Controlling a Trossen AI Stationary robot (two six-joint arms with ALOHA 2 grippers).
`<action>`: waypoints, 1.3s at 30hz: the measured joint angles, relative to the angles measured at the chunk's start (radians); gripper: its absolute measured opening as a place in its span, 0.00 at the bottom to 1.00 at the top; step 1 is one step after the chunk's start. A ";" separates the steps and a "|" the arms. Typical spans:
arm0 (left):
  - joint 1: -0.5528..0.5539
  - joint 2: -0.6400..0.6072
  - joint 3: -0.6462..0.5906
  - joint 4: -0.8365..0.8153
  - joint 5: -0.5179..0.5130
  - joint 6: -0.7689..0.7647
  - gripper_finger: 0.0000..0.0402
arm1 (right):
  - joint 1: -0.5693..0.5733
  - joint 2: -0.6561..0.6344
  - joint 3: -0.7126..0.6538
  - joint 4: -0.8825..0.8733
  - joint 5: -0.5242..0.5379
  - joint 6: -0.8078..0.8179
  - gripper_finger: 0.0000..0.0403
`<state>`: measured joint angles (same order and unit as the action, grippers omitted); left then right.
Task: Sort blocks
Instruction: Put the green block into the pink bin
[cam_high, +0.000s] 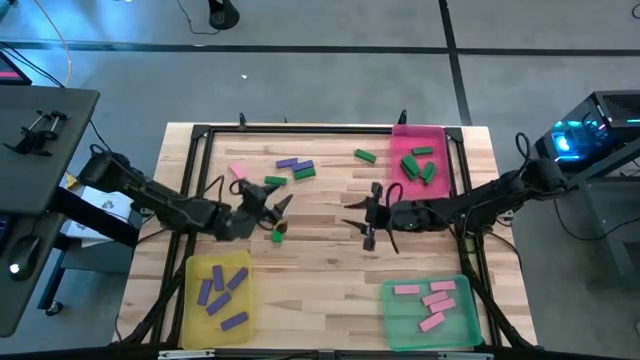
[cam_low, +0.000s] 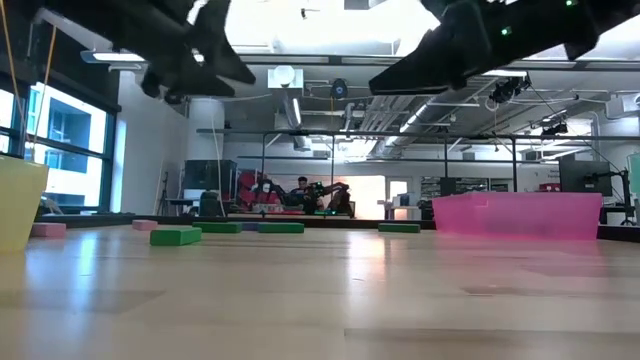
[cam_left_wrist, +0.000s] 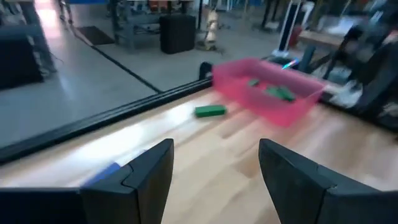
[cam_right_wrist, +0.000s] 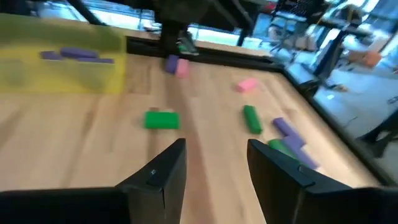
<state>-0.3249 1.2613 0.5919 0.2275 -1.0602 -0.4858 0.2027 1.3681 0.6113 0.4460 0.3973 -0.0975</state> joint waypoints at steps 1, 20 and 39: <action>-0.023 0.000 0.000 0.002 -0.013 -0.035 0.55 | 0.015 0.000 0.000 -0.004 0.000 0.029 0.38; -0.033 0.016 0.000 -0.557 0.514 -0.801 0.55 | 0.146 0.000 -0.004 -0.020 0.029 0.178 0.38; -0.032 0.507 0.368 -0.929 0.618 -0.925 0.55 | 0.146 0.000 -0.005 -0.032 0.105 0.232 0.38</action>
<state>-0.3567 1.7680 0.9600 -0.7019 -0.4427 -1.4110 0.3489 1.3682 0.6064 0.4143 0.5018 0.1345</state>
